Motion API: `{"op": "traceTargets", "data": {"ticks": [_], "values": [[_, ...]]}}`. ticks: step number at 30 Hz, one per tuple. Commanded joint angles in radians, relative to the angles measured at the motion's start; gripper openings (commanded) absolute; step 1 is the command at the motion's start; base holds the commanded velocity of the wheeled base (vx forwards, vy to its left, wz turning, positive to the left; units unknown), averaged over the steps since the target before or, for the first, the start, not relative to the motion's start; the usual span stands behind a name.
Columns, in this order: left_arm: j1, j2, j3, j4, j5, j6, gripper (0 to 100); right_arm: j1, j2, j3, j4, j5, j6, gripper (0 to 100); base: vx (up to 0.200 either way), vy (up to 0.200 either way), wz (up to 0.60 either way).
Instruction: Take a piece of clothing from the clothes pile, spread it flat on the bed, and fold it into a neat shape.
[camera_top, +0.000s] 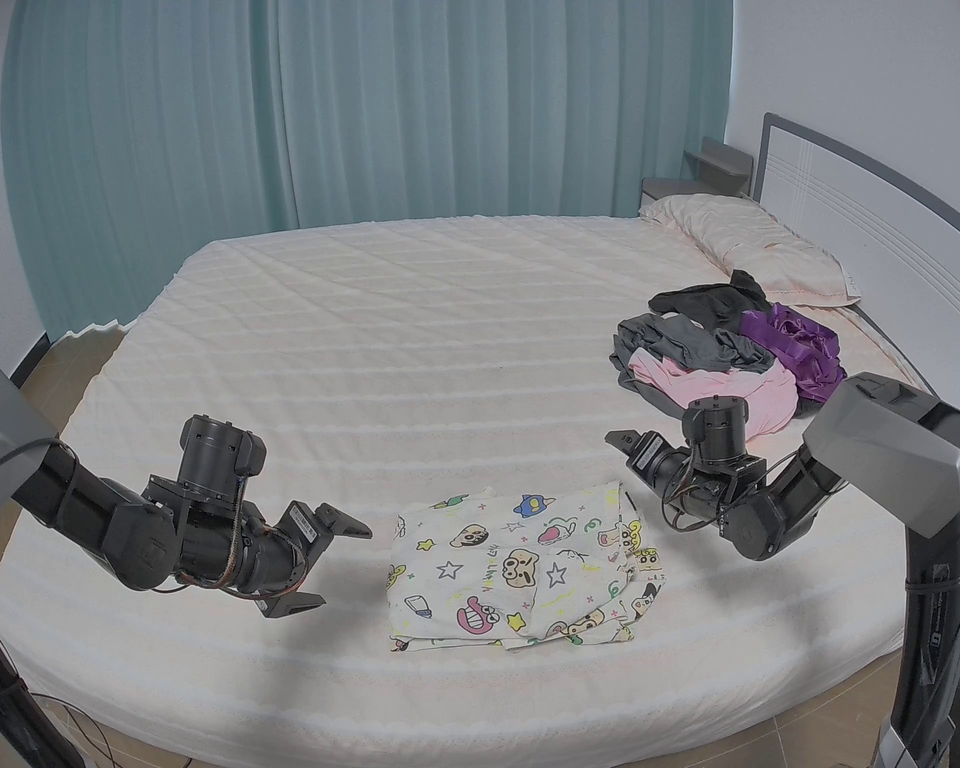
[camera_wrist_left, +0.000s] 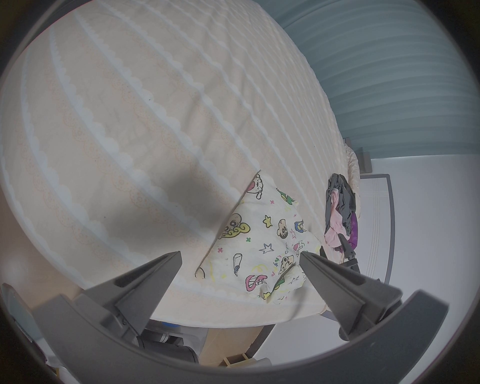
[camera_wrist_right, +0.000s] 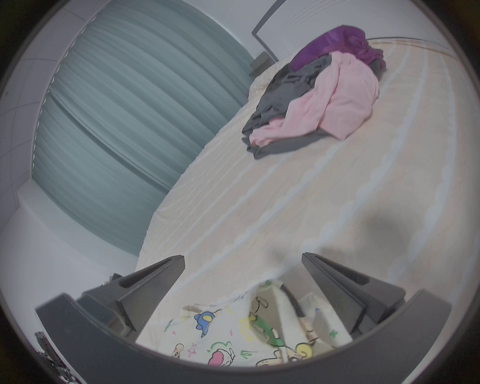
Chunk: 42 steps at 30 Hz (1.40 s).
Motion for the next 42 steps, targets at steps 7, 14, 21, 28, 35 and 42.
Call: {"op": "traceTargets", "data": {"ticks": [7,14,21,28,35,42], "values": [[0.0,0.002,0.0,0.0,0.001,0.0,100,0.022,-0.094,0.102,-0.004,0.023,-0.085,100,0.0,0.0,0.0],[-0.001,0.002,0.0,0.0,0.0,0.0,100,0.072,-0.068,0.103,0.02,0.058,-0.105,100,0.0,0.0,0.0],[-0.001,0.005,0.0,-0.002,0.0,0.0,100,0.091,-0.05,0.088,0.079,0.075,-0.128,100,0.0,0.0,0.0],[-0.003,0.003,0.0,0.0,-0.002,0.0,100,0.078,0.001,0.054,0.079,0.075,-0.158,100,0.0,0.0,0.0],[-0.006,0.003,0.0,-0.002,-0.002,0.0,100,0.046,0.022,-0.009,0.086,0.069,-0.158,0,0.0,0.0,0.0],[-0.008,0.005,0.0,0.0,-0.002,0.0,100,0.02,0.024,-0.025,0.094,0.07,-0.158,0,0.0,0.0,0.0]]}}
